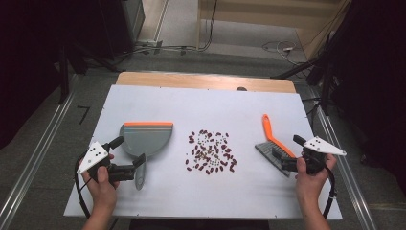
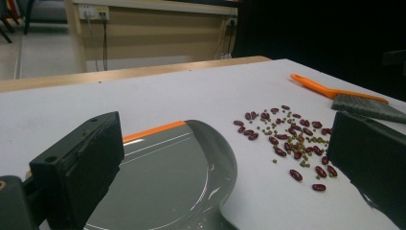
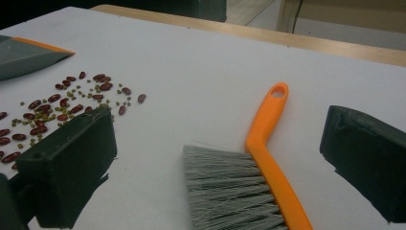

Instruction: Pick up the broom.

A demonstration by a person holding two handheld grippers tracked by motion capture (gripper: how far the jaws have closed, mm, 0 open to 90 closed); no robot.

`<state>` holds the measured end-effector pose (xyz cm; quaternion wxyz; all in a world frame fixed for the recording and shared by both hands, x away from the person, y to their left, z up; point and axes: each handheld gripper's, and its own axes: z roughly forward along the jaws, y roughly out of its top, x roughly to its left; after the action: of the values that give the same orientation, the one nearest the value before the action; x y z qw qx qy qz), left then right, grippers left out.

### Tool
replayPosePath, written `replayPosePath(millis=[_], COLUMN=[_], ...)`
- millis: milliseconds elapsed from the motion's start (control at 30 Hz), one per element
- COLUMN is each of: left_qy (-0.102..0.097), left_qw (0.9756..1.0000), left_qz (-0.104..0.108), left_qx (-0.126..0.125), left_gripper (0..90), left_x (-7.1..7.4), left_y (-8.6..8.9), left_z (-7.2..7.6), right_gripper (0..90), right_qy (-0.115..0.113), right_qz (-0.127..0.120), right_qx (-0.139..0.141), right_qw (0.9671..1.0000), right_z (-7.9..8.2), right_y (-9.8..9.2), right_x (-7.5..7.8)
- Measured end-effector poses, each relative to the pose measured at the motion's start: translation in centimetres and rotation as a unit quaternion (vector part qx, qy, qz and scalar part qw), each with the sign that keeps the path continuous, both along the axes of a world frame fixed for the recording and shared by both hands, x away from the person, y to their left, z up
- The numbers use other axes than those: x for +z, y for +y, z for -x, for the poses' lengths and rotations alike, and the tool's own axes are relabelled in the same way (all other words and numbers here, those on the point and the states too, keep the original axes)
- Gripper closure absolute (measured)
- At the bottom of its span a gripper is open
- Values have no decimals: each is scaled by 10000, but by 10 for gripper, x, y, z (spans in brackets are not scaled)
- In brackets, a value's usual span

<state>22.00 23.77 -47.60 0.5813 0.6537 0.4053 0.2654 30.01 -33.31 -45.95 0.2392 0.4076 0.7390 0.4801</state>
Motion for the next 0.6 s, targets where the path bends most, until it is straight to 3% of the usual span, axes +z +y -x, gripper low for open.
replayPosePath(millis=[300,600], left_qy=[9,-17], left_qw=[10000,10000], left_qz=[45,85], left_qx=[5,43], left_gripper=[0,0], left_x=[1,1], left_y=[-1,1], left_z=[0,-1], right_gripper=[0,0], right_qy=[13,42], right_qz=[27,-88], right_qx=[-129,-273], right_qw=[9999,9996], right_z=[-3,-14], right_y=[3,8], right_x=[2,18])
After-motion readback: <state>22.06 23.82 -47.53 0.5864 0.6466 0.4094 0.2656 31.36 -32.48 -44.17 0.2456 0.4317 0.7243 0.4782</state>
